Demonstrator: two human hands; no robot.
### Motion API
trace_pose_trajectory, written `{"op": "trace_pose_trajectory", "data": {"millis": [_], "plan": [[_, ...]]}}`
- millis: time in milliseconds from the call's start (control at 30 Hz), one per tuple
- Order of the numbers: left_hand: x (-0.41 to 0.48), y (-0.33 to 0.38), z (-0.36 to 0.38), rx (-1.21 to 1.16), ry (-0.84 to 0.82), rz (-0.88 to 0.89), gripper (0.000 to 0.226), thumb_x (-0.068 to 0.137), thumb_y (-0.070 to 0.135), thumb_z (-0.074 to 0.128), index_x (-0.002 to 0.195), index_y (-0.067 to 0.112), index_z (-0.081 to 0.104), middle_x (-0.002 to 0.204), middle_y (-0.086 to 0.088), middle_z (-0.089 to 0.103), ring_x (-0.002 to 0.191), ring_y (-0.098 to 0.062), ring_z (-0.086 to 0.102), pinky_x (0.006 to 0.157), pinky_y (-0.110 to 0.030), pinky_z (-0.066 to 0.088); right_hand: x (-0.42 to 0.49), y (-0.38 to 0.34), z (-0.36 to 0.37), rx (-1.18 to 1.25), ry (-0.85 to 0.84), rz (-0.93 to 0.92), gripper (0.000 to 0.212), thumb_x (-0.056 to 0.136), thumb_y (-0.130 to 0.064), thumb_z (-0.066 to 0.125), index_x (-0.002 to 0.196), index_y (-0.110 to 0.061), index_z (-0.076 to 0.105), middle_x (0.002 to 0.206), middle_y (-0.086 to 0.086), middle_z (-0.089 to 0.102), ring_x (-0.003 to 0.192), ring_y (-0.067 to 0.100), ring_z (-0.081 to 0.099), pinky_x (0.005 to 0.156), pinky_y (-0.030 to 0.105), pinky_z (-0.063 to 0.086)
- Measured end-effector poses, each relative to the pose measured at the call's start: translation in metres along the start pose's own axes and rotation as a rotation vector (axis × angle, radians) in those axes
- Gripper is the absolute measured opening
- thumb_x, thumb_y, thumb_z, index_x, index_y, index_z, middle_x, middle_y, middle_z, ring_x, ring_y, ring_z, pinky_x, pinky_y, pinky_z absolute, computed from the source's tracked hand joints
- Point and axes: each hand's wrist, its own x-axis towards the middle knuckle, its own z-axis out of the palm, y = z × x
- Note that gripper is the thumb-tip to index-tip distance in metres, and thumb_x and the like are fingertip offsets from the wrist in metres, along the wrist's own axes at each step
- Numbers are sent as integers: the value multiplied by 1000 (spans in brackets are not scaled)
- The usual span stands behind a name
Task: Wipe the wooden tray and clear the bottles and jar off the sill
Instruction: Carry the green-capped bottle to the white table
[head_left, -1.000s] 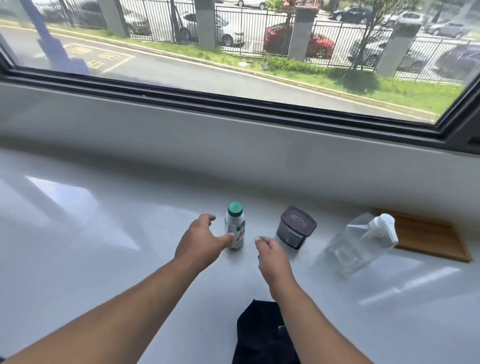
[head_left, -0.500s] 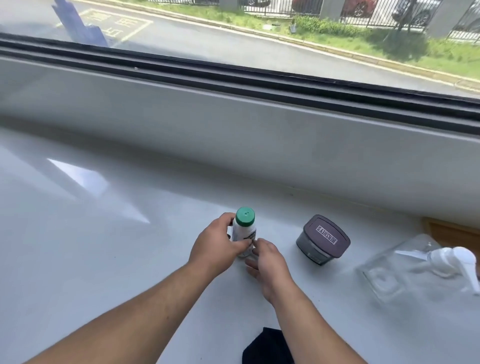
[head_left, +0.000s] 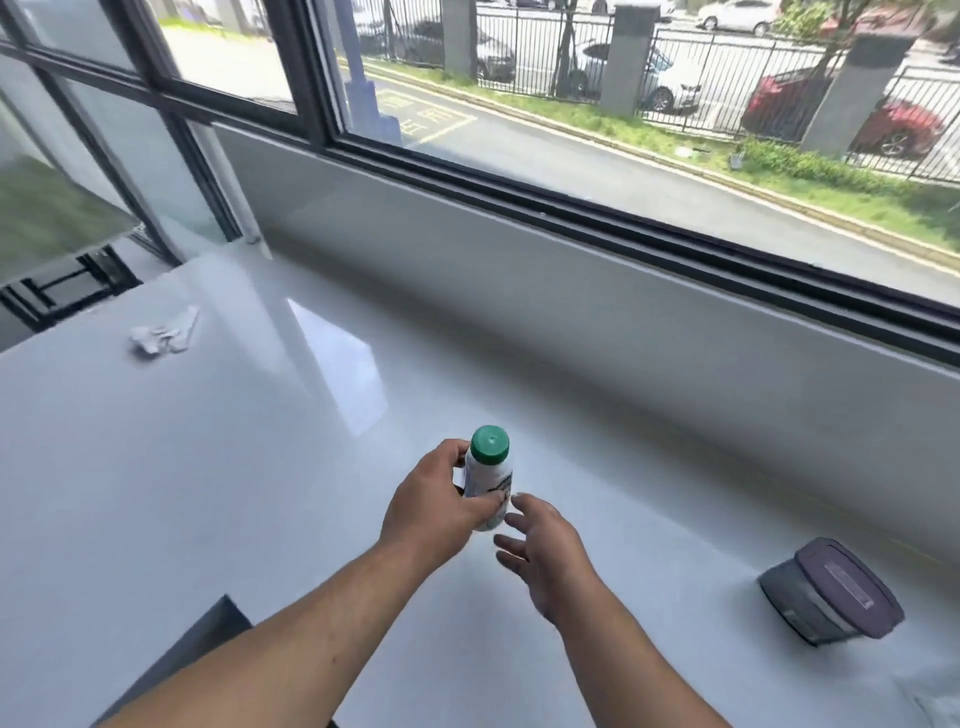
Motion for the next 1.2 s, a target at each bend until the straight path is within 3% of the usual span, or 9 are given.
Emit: {"op": "trace_pose_trajectory", "data": {"millis": [233, 367, 467, 567, 733, 967, 1200], "plan": [[-71, -92, -165, -60, 185, -51, 53, 66, 62, 78, 113, 55, 55, 116, 33, 65, 88, 3, 71, 74, -31, 55, -64, 46, 171, -148, -162, -10, 8, 99, -31, 55, 102, -27, 61, 117, 2, 64, 110, 31, 66, 98, 47, 56], [-129, -154, -265, -68, 308, -106, 45, 65, 65, 75, 102, 64, 51, 115, 37, 64, 87, 5, 69, 69, -26, 50, -105, 90, 279, -220, -273, 8, 8, 100, -31, 56, 101, -25, 61, 117, 5, 64, 110, 33, 66, 98, 47, 56], [-170, -199, -332, -71, 393, -158, 47, 65, 66, 73, 107, 59, 53, 117, 36, 64, 88, 3, 70, 67, -28, 49, -133, 124, 356, -287, -343, 13, 11, 98, -31, 59, 105, -23, 62, 117, 6, 65, 108, 34, 68, 88, 43, 58], [-207, -239, -385, -84, 481, -219, 52, 65, 66, 72, 112, 54, 54, 118, 36, 64, 90, 1, 71, 68, -30, 50, -156, 156, 420, -349, -419, 35, 14, 97, -33, 61, 106, -23, 63, 119, 5, 65, 108, 34, 68, 92, 46, 59], [-258, -299, -454, -102, 613, -322, 51, 66, 65, 72, 112, 53, 55, 117, 35, 64, 90, 0, 70, 65, -29, 49, -180, 205, 507, -451, -568, 72, 14, 96, -35, 62, 106, -25, 63, 120, 5, 65, 109, 34, 68, 96, 48, 59], [-296, -384, -521, -138, 759, -497, 52, 65, 64, 73, 112, 50, 55, 116, 34, 65, 91, -3, 70, 74, -32, 55, -183, 263, 617, -614, -704, 153, 23, 90, -39, 66, 108, -26, 64, 122, 5, 66, 108, 32, 70, 94, 47, 61], [-299, -457, -569, -159, 806, -669, 55, 62, 67, 71, 112, 55, 53, 115, 39, 63, 84, 6, 69, 66, -27, 49, -159, 311, 716, -747, -817, 284, 33, 82, -41, 69, 110, -24, 66, 123, 7, 66, 108, 33, 69, 95, 47, 60]]}}
